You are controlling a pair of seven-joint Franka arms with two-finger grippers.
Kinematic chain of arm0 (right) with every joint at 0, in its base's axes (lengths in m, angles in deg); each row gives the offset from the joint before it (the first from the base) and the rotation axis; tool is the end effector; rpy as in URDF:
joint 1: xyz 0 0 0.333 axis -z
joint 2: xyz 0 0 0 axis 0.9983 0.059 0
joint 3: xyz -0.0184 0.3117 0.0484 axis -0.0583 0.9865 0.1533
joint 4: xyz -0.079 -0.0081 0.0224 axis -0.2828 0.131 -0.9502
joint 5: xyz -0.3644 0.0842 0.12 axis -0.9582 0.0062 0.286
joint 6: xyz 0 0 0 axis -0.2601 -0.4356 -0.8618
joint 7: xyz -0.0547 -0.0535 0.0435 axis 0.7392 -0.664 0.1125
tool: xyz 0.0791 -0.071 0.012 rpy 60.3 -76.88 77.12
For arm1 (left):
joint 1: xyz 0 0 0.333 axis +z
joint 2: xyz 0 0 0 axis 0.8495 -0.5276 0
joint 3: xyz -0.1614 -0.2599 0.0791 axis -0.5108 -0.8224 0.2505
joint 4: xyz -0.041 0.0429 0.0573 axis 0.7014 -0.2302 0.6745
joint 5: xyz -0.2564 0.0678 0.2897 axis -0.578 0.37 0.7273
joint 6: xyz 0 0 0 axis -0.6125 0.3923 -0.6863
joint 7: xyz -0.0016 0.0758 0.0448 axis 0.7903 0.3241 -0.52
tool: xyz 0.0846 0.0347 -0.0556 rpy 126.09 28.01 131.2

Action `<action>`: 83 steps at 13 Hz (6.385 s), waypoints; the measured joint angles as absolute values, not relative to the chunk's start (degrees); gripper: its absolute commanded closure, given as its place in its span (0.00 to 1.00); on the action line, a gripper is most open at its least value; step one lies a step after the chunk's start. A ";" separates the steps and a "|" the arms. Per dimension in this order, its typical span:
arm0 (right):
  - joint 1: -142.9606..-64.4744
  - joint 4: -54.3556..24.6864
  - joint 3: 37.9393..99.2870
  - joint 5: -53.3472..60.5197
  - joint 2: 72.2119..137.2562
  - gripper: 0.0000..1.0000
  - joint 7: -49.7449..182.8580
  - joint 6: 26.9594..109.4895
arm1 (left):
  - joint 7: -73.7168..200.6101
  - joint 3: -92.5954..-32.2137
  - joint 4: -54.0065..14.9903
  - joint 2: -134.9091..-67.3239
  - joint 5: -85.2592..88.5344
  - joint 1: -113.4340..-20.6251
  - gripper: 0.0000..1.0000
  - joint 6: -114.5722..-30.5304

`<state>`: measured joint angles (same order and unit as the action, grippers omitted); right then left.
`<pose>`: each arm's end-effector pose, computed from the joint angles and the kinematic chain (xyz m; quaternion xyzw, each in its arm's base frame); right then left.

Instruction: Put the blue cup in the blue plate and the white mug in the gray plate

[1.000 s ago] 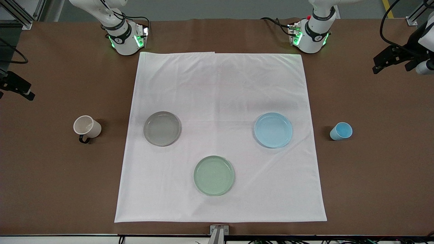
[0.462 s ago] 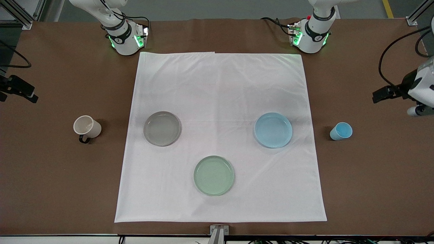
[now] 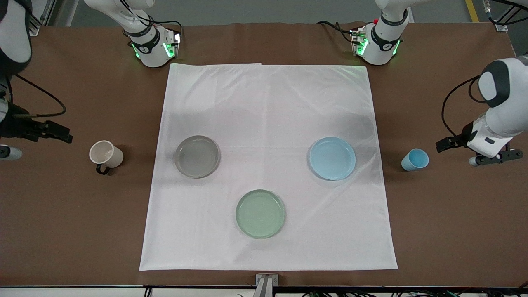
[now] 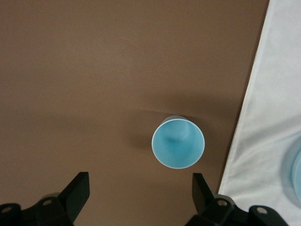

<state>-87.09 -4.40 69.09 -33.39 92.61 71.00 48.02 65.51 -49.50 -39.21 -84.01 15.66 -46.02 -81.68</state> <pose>0.6133 -0.0439 0.5295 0.9986 -0.0335 -0.0401 0.0072 0.5628 0.0710 0.3542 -0.9969 -0.0716 0.0151 0.0279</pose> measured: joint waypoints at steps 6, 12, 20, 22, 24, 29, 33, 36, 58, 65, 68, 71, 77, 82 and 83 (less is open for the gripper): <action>-80.22 -8.37 68.78 -33.22 107.20 0.00 64.22 65.56 | 65.51 -49.70 -40.88 -92.50 15.66 -46.07 0.56 -89.73; -79.27 -23.04 69.01 -33.21 109.43 0.01 63.44 84.99 | 65.39 -49.97 -40.70 -96.53 15.66 -46.12 1.00 -94.01; -79.28 -27.06 69.16 -33.13 110.27 0.45 63.44 89.17 | 41.22 -67.64 -38.33 -93.15 15.63 -47.05 1.00 -85.32; -79.28 -27.18 69.16 -33.12 110.63 0.57 63.44 89.17 | 34.00 -71.34 -38.19 -93.34 15.63 -48.04 1.00 -85.20; -79.28 -27.26 69.16 -33.10 111.02 0.67 63.44 89.19 | 30.02 -72.55 -38.14 -94.33 15.63 -50.24 1.00 -85.36; -79.27 -27.26 69.16 -33.00 111.18 0.89 63.27 89.29 | 26.85 -72.35 -36.32 -99.59 15.64 -51.93 0.53 -87.30; -79.51 -26.70 69.97 -32.98 110.96 0.95 62.99 88.80 | 24.48 -72.39 -33.12 -101.14 15.64 -51.99 0.01 -86.96; -83.30 -24.52 70.91 -32.67 107.90 0.95 63.39 81.84 | 25.86 -72.42 -25.40 -97.40 15.65 -51.71 0.00 -77.27; -110.84 -21.23 71.09 -30.57 113.28 0.17 91.86 86.42 | 68.24 -47.63 -6.57 -73.23 13.48 -57.98 0.00 -37.27; -110.77 -17.72 70.42 -30.41 108.38 0.00 91.78 73.79 | 67.70 -50.33 -8.78 -72.45 13.45 -57.55 0.00 -41.13; -107.94 -16.96 69.54 -30.47 95.17 0.00 90.85 55.87 | 67.53 -50.34 -9.13 -72.68 13.21 -57.40 0.00 -41.97; -101.36 -17.56 69.29 -30.55 82.94 0.00 86.05 43.48 | 65.69 -50.29 -9.38 -72.75 11.77 -56.96 0.00 -41.97; -90.25 -19.37 69.11 -31.23 77.04 0.00 72.43 41.45 | 65.52 -50.26 -9.58 -72.89 11.72 -56.71 0.00 -42.05; -88.00 -18.29 69.13 -32.95 77.04 0.00 68.98 43.41 | 65.51 -50.20 -9.59 -72.94 11.73 -56.64 0.00 -42.19; -87.80 -17.09 69.13 -33.16 77.06 0.00 68.95 43.71 | 65.51 -50.20 -9.59 -72.94 11.74 -56.64 0.00 -42.19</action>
<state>-87.80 -17.09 69.13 -33.16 77.06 68.95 43.71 65.51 -50.20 -9.59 -72.94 11.74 -56.64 -42.19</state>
